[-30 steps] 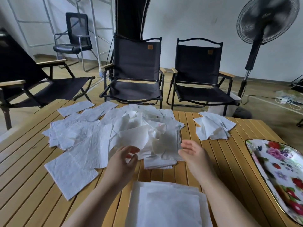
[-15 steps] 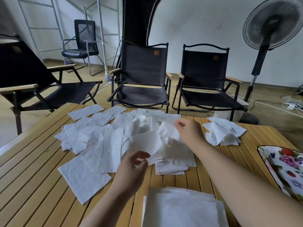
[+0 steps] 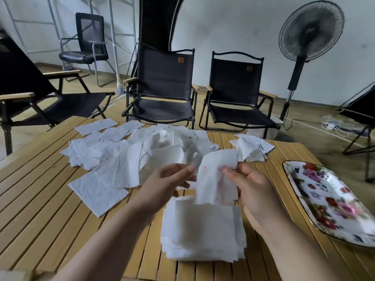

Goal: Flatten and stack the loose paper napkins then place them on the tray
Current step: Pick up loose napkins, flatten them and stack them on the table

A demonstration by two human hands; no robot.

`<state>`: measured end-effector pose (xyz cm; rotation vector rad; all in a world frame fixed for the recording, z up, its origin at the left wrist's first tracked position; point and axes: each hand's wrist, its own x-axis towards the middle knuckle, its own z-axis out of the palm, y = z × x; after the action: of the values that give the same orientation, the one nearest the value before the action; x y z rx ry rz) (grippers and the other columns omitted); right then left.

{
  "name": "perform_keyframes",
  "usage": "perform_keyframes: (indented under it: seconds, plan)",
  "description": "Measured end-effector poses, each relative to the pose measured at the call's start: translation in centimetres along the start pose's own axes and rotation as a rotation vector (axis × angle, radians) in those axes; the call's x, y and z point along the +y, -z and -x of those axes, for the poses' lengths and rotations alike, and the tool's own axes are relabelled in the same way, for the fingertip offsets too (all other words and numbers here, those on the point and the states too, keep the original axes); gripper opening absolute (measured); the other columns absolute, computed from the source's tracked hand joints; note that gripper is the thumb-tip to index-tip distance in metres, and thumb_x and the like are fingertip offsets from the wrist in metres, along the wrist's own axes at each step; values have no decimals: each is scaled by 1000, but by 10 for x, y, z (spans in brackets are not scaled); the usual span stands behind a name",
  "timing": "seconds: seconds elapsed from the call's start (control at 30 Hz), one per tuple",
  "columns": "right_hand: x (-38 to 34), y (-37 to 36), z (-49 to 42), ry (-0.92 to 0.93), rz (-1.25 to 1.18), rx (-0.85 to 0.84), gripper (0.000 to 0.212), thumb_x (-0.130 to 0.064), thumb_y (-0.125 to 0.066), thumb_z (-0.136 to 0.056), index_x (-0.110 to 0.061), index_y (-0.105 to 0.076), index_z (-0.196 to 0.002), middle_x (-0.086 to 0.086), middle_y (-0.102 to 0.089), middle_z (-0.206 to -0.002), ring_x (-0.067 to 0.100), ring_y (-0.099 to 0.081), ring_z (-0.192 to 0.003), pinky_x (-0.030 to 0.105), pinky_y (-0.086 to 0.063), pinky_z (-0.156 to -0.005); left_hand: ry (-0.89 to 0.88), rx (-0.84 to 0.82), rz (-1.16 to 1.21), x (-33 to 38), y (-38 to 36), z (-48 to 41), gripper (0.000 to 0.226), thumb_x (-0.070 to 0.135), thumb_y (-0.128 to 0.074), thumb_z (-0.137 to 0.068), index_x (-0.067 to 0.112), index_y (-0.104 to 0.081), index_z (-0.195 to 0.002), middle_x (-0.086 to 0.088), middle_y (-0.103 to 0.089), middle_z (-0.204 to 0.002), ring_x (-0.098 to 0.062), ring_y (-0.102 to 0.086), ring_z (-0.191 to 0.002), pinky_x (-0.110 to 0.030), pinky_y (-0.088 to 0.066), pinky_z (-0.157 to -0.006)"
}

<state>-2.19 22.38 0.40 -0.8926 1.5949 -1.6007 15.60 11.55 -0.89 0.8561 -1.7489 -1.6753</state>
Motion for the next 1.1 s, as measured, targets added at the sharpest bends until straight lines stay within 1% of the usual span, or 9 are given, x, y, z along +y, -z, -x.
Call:
perform_keyframes:
  seconds: [0.1, 0.2, 0.33, 0.47, 0.53, 0.7, 0.8, 0.9, 1.1]
  plan:
    - [-2, 4, 17, 23, 47, -91, 17, -28, -71, -89, -27, -76, -105, 3, -77, -105, 25, -73, -100, 55, -55, -93, -9, -73, -7, 3, -8, 8, 23, 32, -71, -90, 18, -73, -108, 1, -73, -89, -8, -61, -77, -27, -41, -70]
    - [-12, 11, 22, -8, 41, -146, 24, -38, -76, -84, -25, -74, -105, 5, -77, -101, 26, -74, -96, 47, -59, -84, -30, -88, 37, 6, -9, 12, 15, 13, -68, -92, 15, -71, -107, -2, -70, -84, -11, -62, -76, -25, -46, -70]
    - [-17, 16, 19, -36, 264, -155, 35, -59, -77, -75, -28, -77, -91, -7, -73, -82, 16, -67, -74, 30, -47, -61, -136, -108, -283, 3, -5, 13, 20, 14, -67, -94, 31, -74, -103, 3, -70, -98, -20, -69, -85, -21, -50, -76]
    - [-10, 24, 17, -110, 398, -201, 11, -23, -78, -86, -12, -77, -85, 2, -65, -66, 12, -55, -55, 22, -38, -48, -109, -160, -297, 0, -5, 14, 37, 16, -71, -91, 40, -64, -118, 6, -68, -99, -12, -69, -84, -25, -52, -76]
    - [-8, 27, 18, -168, 376, -224, 10, -15, -77, -86, -7, -73, -90, 1, -65, -66, 11, -55, -53, 21, -36, -46, -93, -132, -294, 0, -5, 13, 40, 14, -71, -91, 38, -61, -121, 3, -71, -102, -14, -70, -89, -29, -56, -80]
    - [-5, 26, 18, -314, 193, -215, 36, -25, -81, -81, -21, -67, -115, 7, -71, -96, 12, -48, -51, 19, -28, -40, -36, -199, -218, -1, -8, 12, 34, 7, -67, -93, 28, -65, -120, -2, -75, -105, -19, -72, -93, -35, -59, -84]
    - [-5, 27, 17, -382, 148, -323, 26, -18, -80, -79, -14, -73, -104, -1, -66, -80, 9, -38, -48, 18, -22, -41, -46, -214, -162, 0, -10, 13, 30, 6, -67, -93, 25, -68, -115, -4, -75, -100, -15, -70, -81, -27, -55, -76]
    - [-5, 31, 14, -412, 146, -305, 12, -9, -76, -84, -6, -71, -94, -1, -65, -69, 7, -39, -44, 16, -21, -38, 23, -198, -124, -3, -6, 11, 26, 14, -72, -90, 26, -70, -113, -2, -74, -101, -15, -68, -77, -26, -53, -67]
    - [9, 34, 11, -349, 584, -217, 20, -19, -73, -90, 0, -68, -95, 2, -64, -62, 11, -47, -42, 21, -31, -40, 118, -138, -392, -13, -1, 8, 20, 11, -72, -90, 16, -67, -109, -4, -72, -87, -8, -64, -59, -22, -51, -56]
